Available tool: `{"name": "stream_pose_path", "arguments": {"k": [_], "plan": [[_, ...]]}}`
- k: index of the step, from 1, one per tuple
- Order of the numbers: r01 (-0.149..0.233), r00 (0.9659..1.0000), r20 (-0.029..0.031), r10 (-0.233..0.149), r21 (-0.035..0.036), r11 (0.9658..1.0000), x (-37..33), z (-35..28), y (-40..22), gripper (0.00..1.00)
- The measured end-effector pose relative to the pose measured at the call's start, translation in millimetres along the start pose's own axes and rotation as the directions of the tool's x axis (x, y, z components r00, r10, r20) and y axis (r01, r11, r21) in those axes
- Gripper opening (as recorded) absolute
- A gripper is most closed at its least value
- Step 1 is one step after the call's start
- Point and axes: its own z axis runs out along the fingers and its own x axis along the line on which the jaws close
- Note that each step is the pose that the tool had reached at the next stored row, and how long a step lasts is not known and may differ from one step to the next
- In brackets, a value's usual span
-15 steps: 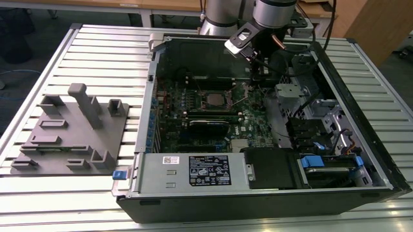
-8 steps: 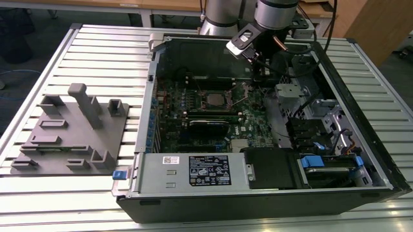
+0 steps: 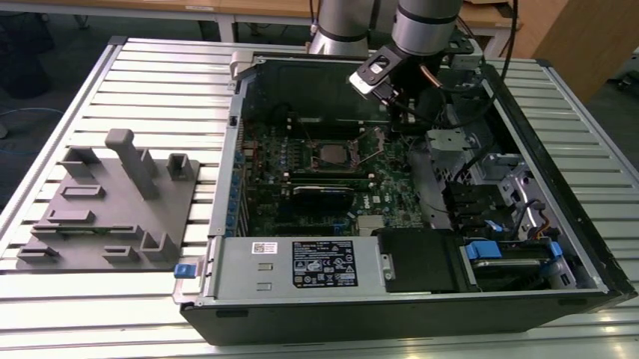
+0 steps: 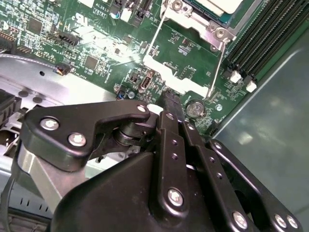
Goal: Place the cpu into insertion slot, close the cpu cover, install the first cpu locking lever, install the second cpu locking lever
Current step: 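Close the cpu cover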
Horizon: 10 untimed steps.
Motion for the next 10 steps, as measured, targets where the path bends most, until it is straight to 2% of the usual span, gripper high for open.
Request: {"name": "stream_pose_path", "arguments": {"k": [5,10], "plan": [[0.000,1.0000,0.0004,0.000,0.0001,1.0000,0.0,2.6,-0.1,0.10],[0.000,1.0000,-0.0005,0.000,-0.0006,1.0000,-0.1,3.1,-5.0,0.10]]}}
